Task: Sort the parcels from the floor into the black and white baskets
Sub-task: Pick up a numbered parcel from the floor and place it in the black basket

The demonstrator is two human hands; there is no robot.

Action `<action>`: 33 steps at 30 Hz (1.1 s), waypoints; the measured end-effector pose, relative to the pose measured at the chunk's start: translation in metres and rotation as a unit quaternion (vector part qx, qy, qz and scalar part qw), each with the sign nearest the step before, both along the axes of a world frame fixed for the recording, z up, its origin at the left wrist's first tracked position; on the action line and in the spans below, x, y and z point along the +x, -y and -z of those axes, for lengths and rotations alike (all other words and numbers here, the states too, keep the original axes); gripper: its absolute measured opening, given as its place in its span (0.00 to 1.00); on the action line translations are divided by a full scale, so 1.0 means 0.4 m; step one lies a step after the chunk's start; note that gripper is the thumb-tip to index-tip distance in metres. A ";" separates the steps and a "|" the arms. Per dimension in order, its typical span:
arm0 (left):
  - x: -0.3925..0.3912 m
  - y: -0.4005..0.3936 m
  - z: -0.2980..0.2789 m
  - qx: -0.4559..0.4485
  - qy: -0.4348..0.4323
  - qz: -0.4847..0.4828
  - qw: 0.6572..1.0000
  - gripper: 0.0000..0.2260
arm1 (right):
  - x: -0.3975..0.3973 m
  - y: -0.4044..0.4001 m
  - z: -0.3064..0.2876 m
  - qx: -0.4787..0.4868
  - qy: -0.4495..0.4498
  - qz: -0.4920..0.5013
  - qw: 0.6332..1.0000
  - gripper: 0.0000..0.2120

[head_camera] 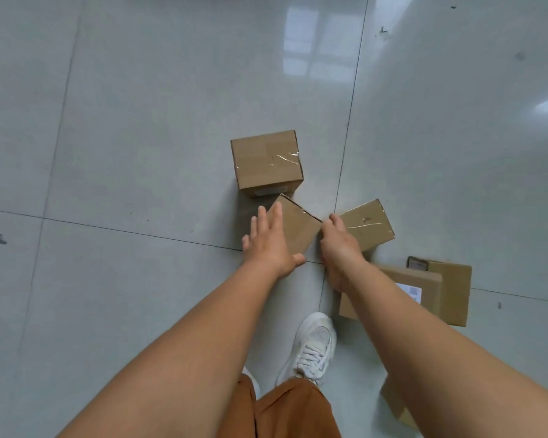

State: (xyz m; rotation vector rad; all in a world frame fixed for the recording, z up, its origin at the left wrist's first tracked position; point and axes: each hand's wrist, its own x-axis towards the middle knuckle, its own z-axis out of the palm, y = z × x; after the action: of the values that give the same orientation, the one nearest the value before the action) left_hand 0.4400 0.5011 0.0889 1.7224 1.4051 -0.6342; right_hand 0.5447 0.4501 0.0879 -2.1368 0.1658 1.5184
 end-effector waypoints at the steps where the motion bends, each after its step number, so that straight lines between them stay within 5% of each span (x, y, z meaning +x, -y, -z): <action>1: 0.004 0.001 0.022 -0.006 -0.004 0.000 1.000 0.51 | -0.002 -0.003 0.019 0.000 -0.003 -0.007 1.000 0.25; 14: -0.053 0.018 0.070 0.072 -0.028 -0.040 0.996 0.57 | -0.025 0.018 0.045 0.027 0.009 -0.016 0.999 0.16; 20: -0.181 0.004 -0.126 -0.043 0.097 -0.272 0.956 0.52 | -0.035 0.052 -0.115 0.008 0.006 0.035 0.999 0.08; 25: -0.268 -0.008 -0.324 -0.142 0.168 -0.393 0.893 0.45 | -0.049 0.067 -0.304 -0.018 0.030 0.023 0.999 0.22; 29: -0.301 -0.019 -0.467 -0.185 0.220 -0.433 0.854 0.35 | -0.060 0.065 -0.448 -0.010 0.027 -0.011 1.000 0.22; 33: -0.304 -0.031 -0.593 -0.176 0.246 -0.412 0.859 0.26 | -0.078 0.049 -0.598 0.023 0.032 0.009 0.999 0.18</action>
State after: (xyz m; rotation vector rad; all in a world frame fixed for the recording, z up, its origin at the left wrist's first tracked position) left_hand 0.3185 0.5133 0.3261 0.7716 1.3685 0.0445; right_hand 0.5135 0.4304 0.3272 -2.1386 0.1262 1.4265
